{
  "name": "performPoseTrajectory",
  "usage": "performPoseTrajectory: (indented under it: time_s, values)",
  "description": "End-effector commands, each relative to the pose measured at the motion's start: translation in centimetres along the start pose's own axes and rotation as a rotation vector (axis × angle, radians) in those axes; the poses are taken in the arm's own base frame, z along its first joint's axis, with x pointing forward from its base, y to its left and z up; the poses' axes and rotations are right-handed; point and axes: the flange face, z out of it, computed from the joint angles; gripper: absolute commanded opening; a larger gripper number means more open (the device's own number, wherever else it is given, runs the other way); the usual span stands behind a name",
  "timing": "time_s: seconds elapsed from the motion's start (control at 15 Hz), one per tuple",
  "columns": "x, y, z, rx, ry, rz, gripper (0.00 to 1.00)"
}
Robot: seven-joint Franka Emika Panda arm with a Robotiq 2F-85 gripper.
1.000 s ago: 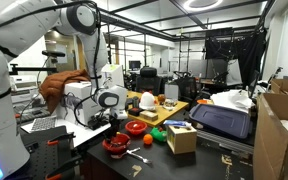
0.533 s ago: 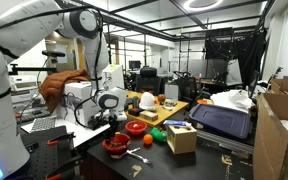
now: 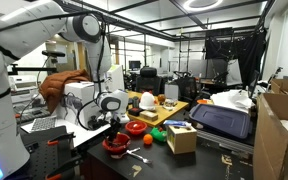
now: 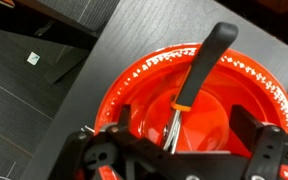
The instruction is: Remove the pliers from the red bowl
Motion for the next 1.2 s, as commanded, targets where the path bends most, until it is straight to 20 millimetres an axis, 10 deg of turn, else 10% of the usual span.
performPoseTrajectory:
  time_s: [0.0, 1.13]
  values:
    - [0.9, -0.5, 0.4, 0.015, -0.013, -0.027, 1.00]
    - [2.8, 0.4, 0.9, 0.013, -0.003, 0.011, 1.00]
